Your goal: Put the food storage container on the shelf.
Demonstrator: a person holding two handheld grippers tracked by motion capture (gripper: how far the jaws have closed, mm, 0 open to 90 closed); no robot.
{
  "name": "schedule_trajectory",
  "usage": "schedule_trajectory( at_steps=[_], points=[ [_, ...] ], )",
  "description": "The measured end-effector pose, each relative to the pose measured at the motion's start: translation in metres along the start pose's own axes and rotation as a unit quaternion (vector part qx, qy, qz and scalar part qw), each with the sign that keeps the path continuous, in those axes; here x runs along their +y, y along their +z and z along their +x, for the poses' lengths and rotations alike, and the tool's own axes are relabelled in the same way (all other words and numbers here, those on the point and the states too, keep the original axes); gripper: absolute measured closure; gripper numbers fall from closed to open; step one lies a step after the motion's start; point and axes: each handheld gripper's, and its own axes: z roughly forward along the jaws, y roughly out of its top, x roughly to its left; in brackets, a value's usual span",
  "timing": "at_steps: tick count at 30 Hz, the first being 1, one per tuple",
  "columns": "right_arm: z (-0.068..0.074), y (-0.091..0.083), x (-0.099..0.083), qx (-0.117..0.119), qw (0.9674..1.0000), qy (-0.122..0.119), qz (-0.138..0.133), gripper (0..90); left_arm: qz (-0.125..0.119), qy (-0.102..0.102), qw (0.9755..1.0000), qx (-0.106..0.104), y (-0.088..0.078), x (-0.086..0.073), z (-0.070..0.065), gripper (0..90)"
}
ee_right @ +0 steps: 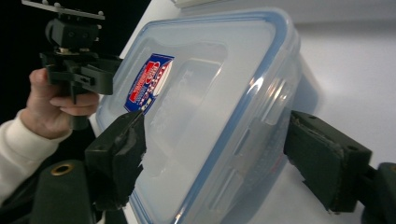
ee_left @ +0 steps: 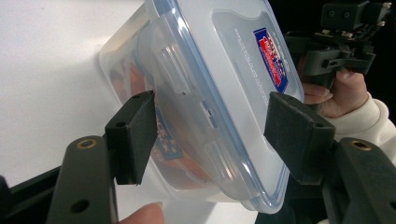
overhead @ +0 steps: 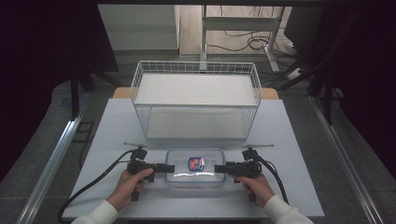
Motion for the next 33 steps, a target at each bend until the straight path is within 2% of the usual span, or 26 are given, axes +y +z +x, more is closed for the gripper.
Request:
schedule_trajectory(
  at_steps=[4,9,13,19,33],
  points=[
    [-0.002,-0.001,0.001,-0.009,0.9999,0.007,-0.001,33.8,-0.007,-0.013,0.9999,-0.008,-0.001,0.0,0.002,36.9],
    [-0.005,-0.003,0.002,-0.006,0.9999,0.015,0.005,36.3,-0.012,-0.014,0.9998,-0.01,-0.004,0.001,0.003,43.8],
    [-0.005,-0.004,0.002,-0.003,0.9998,0.018,0.003,37.5,-0.013,-0.018,0.9996,-0.015,-0.005,0.001,0.004,45.6],
    [-0.008,-0.007,0.002,0.01,0.9993,0.037,-0.003,42.4,-0.017,-0.024,0.9993,-0.022,-0.006,0.0,0.006,48.2],
    [-0.007,-0.01,0.0,0.012,0.9992,0.038,-0.009,46.7,-0.024,-0.018,0.9993,-0.024,-0.009,-0.002,0.003,50.5]
  ],
)
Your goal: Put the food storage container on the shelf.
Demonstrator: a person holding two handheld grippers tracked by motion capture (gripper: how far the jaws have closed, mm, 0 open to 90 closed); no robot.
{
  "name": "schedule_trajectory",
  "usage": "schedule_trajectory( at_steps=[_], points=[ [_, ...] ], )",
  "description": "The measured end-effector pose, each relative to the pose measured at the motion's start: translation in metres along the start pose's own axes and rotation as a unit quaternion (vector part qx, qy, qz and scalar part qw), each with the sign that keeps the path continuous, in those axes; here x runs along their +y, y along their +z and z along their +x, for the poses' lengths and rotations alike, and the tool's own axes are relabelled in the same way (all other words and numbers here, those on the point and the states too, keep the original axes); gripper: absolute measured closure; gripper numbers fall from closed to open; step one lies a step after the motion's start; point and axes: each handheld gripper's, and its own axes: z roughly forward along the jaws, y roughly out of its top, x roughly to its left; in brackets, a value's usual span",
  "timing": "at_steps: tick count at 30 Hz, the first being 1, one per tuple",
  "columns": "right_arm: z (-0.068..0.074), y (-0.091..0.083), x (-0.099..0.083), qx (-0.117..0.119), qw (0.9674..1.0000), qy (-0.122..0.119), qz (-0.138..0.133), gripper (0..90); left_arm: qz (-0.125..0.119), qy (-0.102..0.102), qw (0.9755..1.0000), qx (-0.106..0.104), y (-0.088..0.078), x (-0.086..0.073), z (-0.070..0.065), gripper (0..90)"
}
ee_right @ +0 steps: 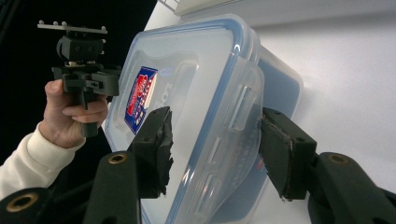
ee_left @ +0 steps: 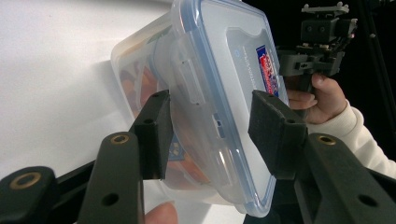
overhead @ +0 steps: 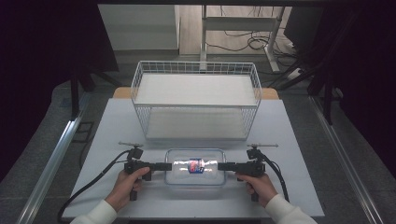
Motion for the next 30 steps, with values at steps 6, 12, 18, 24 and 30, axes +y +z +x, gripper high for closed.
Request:
schedule_trajectory(
  at_steps=[6,12,18,24,30],
  points=[
    [0.002,-0.001,-0.001,0.0,1.0,0.0,-0.005,47.9,-0.005,0.005,1.0,0.002,-0.001,-0.001,-0.002,51.9],
    [0.006,-0.003,-0.001,-0.001,0.9999,-0.007,-0.014,50.3,-0.013,0.01,0.9999,0.005,-0.004,-0.001,-0.005,53.4],
    [0.009,-0.005,-0.002,0.002,0.9998,-0.012,-0.018,51.7,-0.015,0.015,0.9998,0.006,-0.006,-0.002,-0.008,54.1],
    [0.016,-0.008,-0.002,-0.005,0.9993,-0.029,-0.022,52.1,-0.019,0.017,0.9996,0.007,-0.007,-0.003,-0.011,54.3],
    [0.019,-0.011,-0.002,-0.002,0.9986,-0.041,-0.034,53.4,-0.025,0.024,0.9993,0.01,-0.008,-0.004,-0.014,54.8]
  ],
)
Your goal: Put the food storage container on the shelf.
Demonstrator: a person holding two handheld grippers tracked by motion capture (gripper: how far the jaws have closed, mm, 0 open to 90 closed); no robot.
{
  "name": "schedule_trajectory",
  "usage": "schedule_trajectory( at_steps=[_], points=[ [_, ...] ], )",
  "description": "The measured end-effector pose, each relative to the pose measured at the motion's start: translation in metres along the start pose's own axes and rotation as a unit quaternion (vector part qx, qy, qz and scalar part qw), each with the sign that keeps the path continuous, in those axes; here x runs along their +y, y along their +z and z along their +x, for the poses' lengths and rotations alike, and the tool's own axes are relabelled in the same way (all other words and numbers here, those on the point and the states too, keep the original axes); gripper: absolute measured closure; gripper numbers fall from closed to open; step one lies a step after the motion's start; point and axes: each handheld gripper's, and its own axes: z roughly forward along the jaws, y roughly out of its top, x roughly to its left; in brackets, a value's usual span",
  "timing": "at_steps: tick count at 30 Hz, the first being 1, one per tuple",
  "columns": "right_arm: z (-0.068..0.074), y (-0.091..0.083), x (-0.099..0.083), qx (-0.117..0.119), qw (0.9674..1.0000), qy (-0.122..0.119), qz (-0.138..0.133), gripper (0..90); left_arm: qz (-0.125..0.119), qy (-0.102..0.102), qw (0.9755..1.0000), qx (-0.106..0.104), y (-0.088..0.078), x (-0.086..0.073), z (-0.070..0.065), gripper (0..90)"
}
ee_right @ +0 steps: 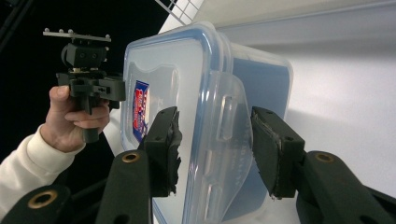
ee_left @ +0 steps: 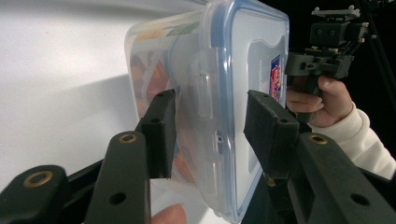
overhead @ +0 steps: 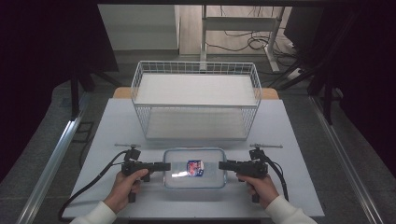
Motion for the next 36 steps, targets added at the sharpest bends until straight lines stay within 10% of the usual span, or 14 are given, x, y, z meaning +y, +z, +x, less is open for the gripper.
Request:
schedule_trajectory(
  at_steps=[20,36],
  points=[
    [0.001,-0.003,0.004,0.008,0.9998,0.02,-0.003,54.0,0.003,-0.001,1.0,0.002,-0.003,0.006,-0.006,55.3],
    [0.032,-0.027,0.041,0.011,0.9996,-0.014,-0.022,54.0,-0.018,0.045,0.9988,0.004,-0.023,0.052,-0.05,55.5]
  ],
)
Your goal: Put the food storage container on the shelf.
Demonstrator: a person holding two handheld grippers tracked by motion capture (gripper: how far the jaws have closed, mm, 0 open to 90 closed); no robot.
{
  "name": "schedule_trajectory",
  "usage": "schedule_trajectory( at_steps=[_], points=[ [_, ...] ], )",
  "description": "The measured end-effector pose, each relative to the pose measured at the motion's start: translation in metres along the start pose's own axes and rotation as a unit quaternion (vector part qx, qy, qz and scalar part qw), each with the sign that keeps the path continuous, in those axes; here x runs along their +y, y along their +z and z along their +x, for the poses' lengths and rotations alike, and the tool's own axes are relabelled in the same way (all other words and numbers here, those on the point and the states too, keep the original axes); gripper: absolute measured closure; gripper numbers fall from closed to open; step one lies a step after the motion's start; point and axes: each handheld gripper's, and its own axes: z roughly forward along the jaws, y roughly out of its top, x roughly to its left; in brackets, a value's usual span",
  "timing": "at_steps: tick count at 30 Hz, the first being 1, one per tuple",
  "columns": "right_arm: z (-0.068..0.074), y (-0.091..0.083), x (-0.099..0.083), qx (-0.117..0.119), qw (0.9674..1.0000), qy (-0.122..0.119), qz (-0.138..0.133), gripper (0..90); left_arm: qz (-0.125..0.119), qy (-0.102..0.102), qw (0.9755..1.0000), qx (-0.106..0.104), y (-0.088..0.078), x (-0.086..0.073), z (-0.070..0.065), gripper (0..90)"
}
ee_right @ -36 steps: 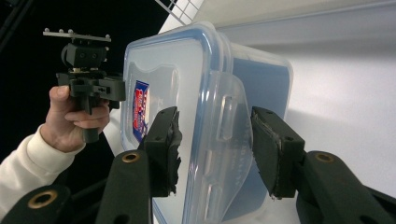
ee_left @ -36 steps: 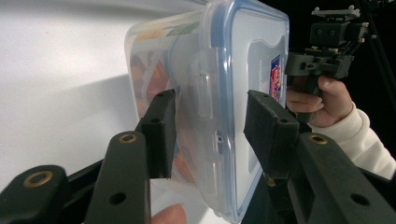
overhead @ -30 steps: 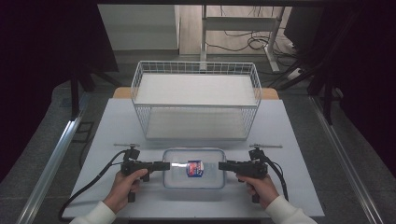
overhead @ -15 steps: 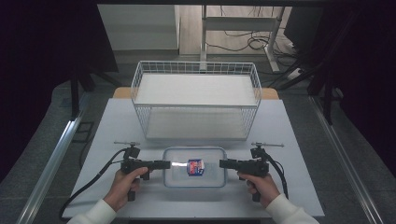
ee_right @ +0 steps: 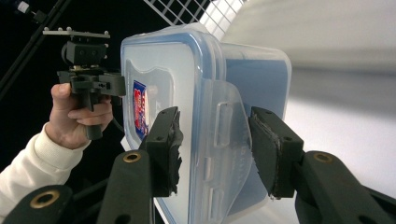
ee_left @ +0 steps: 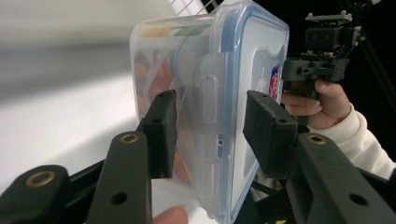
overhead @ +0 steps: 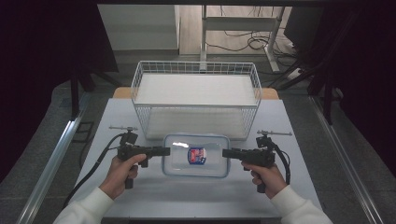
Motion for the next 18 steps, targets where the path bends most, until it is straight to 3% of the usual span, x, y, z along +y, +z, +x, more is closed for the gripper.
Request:
schedule_trajectory(
  at_steps=[10,18],
  points=[
    [0.027,-0.011,0.045,-0.007,0.9996,-0.026,-0.006,54.0,-0.015,0.028,0.9995,0.001,-0.015,0.041,-0.021,55.4],
    [0.036,-0.014,0.078,-0.009,0.9991,-0.04,-0.007,54.0,-0.02,0.035,0.9992,-0.003,-0.02,0.072,-0.027,55.3]
  ],
)
